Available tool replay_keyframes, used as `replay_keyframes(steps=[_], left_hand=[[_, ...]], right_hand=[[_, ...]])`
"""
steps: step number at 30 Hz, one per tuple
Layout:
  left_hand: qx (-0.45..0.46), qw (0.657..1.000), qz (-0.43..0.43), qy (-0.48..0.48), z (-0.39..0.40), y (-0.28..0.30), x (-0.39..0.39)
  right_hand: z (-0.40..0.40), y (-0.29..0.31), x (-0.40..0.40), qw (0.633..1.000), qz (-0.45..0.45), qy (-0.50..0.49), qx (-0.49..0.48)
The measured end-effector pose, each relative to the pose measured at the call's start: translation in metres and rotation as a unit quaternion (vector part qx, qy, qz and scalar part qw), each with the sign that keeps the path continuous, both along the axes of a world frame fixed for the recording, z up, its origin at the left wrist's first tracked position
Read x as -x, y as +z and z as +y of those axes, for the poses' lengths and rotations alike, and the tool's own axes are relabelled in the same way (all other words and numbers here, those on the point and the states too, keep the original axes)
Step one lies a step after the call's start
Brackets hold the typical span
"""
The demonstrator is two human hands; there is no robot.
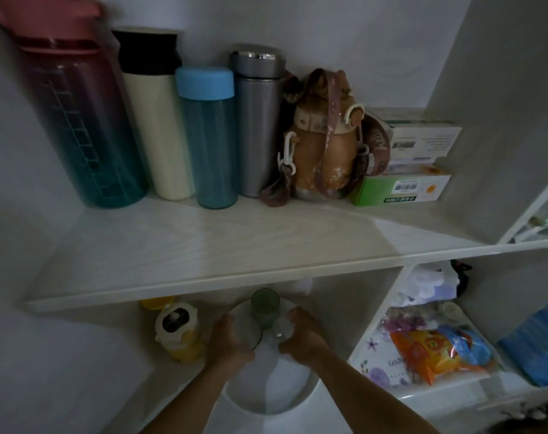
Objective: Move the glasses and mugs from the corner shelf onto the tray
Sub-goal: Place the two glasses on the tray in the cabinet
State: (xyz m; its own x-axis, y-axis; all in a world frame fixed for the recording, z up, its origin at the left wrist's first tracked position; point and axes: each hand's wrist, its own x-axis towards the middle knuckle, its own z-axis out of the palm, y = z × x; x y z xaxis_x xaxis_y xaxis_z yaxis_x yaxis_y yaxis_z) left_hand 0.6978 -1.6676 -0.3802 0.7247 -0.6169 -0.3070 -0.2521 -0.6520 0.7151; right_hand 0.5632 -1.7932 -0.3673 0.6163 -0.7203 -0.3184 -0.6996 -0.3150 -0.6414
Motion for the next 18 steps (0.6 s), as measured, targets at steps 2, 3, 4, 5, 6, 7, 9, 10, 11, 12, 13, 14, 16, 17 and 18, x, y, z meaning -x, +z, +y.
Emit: replay_keyframes(steps=[2,3,4,5,6,7,9,10,11,12,13,14,16,17,18], left_hand=[[-0.004,1.000,0.003,0.017,-0.003,-0.002,0.001],[-0.004,1.000,0.003,0.022,-0.005,-0.004,0.000],[-0.001,1.000,0.007,0.025,-0.006,-0.005,-0.001],[0.005,0.999,0.013,0.029,-0.007,-0.006,-0.002],[0.012,0.999,0.019,0.032,-0.008,-0.007,-0.003],[0.018,0.999,0.020,0.035,-0.009,-0.007,-0.004],[0.028,0.999,0.012,0.038,-0.010,-0.008,-0.005],[0.034,0.999,0.010,0.038,-0.010,-0.008,-0.005],[0.040,0.998,0.014,0.036,-0.011,-0.007,-0.006],[0.044,0.998,0.021,0.034,-0.011,-0.007,-0.006],[0.046,0.998,0.025,0.031,-0.011,-0.006,-0.007],[0.047,0.998,0.026,0.028,-0.011,-0.006,-0.007],[0.045,0.999,0.019,0.019,-0.009,-0.004,-0.006],[0.047,0.999,0.010,0.014,-0.008,-0.003,-0.006],[0.047,0.999,-0.001,0.010,-0.007,-0.001,-0.005]], right_hand=[[-0.005,-0.002,-0.002,1.000,0.008,-0.009,0.000],[-0.008,-0.003,-0.002,1.000,0.011,-0.014,0.001],[-0.011,-0.003,-0.003,1.000,0.012,-0.018,0.001],[-0.013,-0.004,-0.003,1.000,0.012,-0.022,0.001],[-0.015,-0.005,-0.004,1.000,0.011,-0.026,0.000],[-0.016,-0.006,-0.005,0.999,0.010,-0.031,-0.002],[-0.017,-0.008,-0.006,0.999,0.006,-0.039,-0.008],[-0.017,-0.009,-0.007,0.999,0.004,-0.040,-0.009],[-0.018,-0.010,-0.007,0.999,0.003,-0.038,-0.008],[-0.019,-0.011,-0.008,0.999,0.003,-0.035,-0.005],[-0.019,-0.011,-0.007,0.999,0.003,-0.033,-0.003],[-0.020,-0.011,-0.007,1.000,0.004,-0.030,-0.004],[-0.018,-0.012,-0.006,1.000,0.007,-0.026,-0.005],[-0.017,-0.011,-0.006,1.000,0.009,-0.023,0.000],[-0.015,-0.011,-0.005,1.000,0.010,-0.019,0.009]])
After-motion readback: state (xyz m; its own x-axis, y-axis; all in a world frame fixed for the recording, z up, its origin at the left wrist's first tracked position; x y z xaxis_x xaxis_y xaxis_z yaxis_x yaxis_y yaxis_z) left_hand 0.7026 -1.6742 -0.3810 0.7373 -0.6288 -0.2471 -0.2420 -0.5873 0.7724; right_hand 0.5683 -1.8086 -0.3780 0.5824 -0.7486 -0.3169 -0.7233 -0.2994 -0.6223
